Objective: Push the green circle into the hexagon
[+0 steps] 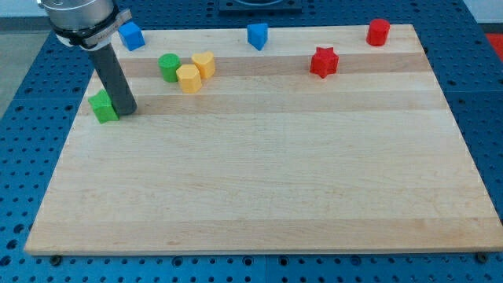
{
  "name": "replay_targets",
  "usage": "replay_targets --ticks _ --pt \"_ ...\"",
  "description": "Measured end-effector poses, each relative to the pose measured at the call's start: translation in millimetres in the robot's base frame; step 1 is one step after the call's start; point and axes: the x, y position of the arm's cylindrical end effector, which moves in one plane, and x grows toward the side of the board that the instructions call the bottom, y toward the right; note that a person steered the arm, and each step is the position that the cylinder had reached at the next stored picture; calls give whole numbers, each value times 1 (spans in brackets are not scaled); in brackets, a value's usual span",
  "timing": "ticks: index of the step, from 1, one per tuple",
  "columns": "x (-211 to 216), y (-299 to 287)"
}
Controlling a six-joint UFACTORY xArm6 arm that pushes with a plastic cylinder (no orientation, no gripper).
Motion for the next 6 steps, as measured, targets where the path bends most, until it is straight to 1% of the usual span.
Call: replay_targets --ticks 1,4,6 --pt "-2 0" --pt "-33 16" --pt "-95 16"
